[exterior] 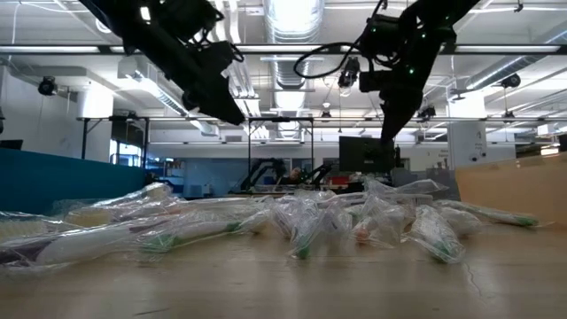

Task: Pick & Place Toothbrushes
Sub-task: Put the purple toothbrush into the orange bin

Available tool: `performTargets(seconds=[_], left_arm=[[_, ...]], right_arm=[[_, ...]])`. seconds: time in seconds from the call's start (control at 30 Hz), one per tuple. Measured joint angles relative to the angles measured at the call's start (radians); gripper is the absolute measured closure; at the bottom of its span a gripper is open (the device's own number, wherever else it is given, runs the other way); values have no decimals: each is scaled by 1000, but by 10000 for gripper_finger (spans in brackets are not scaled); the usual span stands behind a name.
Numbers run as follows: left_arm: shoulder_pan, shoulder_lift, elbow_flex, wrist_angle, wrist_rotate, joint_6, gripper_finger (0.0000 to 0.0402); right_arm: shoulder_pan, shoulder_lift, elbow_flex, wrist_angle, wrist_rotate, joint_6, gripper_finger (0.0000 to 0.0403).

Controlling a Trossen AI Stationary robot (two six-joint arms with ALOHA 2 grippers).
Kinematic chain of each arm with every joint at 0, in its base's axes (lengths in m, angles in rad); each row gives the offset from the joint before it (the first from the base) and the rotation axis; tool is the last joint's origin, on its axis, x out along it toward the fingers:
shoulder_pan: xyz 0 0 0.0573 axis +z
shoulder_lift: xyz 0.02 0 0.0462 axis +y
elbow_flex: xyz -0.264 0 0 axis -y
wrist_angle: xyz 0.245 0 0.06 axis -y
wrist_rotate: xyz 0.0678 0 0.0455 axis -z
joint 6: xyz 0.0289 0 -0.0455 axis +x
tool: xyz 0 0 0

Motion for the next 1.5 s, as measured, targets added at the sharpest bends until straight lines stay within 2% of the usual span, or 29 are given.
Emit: performTargets(seconds=[0.23,0.4,0.73,0.93,1.5], left_arm=[[12,48,0,52,39,1,250],[12,73,0,95,95,9,250],[12,77,0,109,95,9,250],[12,77,0,116,95,12,250],[12,77,0,111,94,12,250]], right_arm=[[0,72,-2,-66,-12,47,284],[1,137,-2,-76,-98,61,251],[16,245,-7,-71,-116,64,220],[16,292,-8,-59,-110,43,229],[16,315,-43,30,-108,34,322]])
